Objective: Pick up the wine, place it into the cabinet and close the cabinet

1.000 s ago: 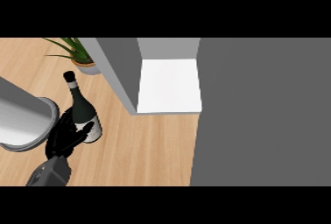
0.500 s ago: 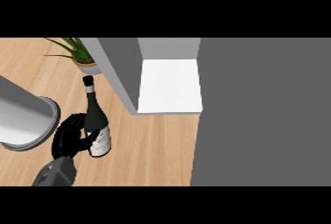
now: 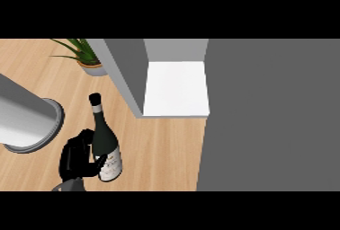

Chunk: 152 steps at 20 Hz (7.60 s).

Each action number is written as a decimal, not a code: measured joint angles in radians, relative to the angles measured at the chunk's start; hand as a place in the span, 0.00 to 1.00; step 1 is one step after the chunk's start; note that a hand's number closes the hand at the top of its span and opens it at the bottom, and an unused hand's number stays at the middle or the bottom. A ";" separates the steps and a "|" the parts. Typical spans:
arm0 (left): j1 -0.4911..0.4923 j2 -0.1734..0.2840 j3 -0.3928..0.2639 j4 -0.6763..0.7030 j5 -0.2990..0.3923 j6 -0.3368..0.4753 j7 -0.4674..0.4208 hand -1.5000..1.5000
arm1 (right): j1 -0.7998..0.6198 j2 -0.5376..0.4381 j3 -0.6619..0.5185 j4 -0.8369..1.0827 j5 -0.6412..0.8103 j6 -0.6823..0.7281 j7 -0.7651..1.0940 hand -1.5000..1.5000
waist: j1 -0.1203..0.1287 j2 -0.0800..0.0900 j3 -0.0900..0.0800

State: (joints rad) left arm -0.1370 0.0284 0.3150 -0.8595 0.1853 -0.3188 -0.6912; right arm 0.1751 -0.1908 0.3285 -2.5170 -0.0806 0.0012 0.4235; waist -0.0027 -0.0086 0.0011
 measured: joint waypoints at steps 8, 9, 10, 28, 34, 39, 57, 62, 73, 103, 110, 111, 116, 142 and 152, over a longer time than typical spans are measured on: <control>0.133 -0.024 -0.201 -0.300 0.092 0.046 0.092 1.00 | -0.008 -0.001 -0.005 0.001 0.000 0.002 0.000 0.00 | 0.001 -0.001 0.000; 0.142 -0.025 -0.226 -0.341 0.100 0.062 0.121 1.00 | -0.015 0.003 0.000 0.001 0.001 -0.003 0.005 0.00 | 0.001 -0.001 0.000; 0.151 -0.025 -0.258 -0.391 0.111 0.087 0.153 1.00 | -0.016 0.004 -0.003 0.003 0.001 -0.002 0.001 0.00 | 0.002 -0.001 0.000; -0.087 -0.028 -0.654 -0.707 0.178 0.728 0.526 1.00 | -0.003 0.009 -0.027 0.004 -0.006 0.025 -0.005 0.00 | -0.021 0.005 0.000; -0.208 -0.028 -0.685 -0.604 0.193 0.841 0.551 1.00 | -0.012 0.020 -0.027 0.004 -0.007 0.024 0.005 0.00 | -0.019 0.007 -0.001; -0.283 -0.028 -0.684 -0.472 0.221 0.878 0.502 1.00 | -0.010 0.009 -0.056 0.003 -0.013 0.043 0.008 0.00 | -0.023 0.009 -0.001; -0.416 -0.028 -0.775 -0.088 0.504 0.900 0.220 1.00 | -0.029 0.037 -0.059 0.004 -0.024 0.057 0.035 0.00 | -0.034 0.012 -0.002; -0.452 -0.028 -0.781 0.013 0.605 0.861 0.158 1.00 | -0.020 0.042 -0.056 0.005 -0.023 0.068 0.019 0.00 | -0.038 0.013 -0.002; -0.641 -0.028 -0.735 0.202 0.707 0.847 0.161 1.00 | 0.015 0.041 -0.089 0.008 -0.031 0.106 -0.009 0.00 | -0.038 0.013 -0.001; -1.023 0.012 -0.668 0.714 0.542 0.989 0.201 0.00 | 0.070 0.084 -0.053 0.021 -0.034 0.171 -0.072 0.00 | -0.061 0.018 0.003; -1.036 0.011 -0.660 0.751 0.520 0.997 0.195 0.00 | 0.084 0.085 -0.049 0.017 -0.034 0.176 -0.074 0.00 | -0.066 0.019 0.003; -1.038 0.010 -0.658 0.754 0.517 0.997 0.194 0.00 | 0.086 0.085 -0.053 0.017 -0.035 0.178 -0.076 0.00 | -0.065 0.019 0.003; -1.037 0.009 -0.646 0.743 0.509 0.952 0.155 0.00 | 0.095 0.084 -0.057 0.019 -0.034 0.187 -0.085 0.00 | -0.063 0.023 0.001; -0.831 -0.009 -0.639 0.324 0.470 0.782 0.082 0.00 | 0.108 0.085 -0.051 0.004 -0.027 0.147 -0.049 0.00 | 0.012 -0.005 -0.001; -0.557 0.011 -0.749 -0.074 0.431 0.826 0.174 0.00 | 0.105 0.079 -0.051 0.003 -0.023 0.133 -0.046 0.00 | 0.018 -0.007 -0.001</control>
State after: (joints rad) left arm -0.6945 0.0399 -0.4341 -0.9338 0.6163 0.5072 -0.5170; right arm 0.2801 -0.1121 0.2776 -2.5140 -0.1033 0.1344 0.3772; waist 0.0151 -0.0156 0.0003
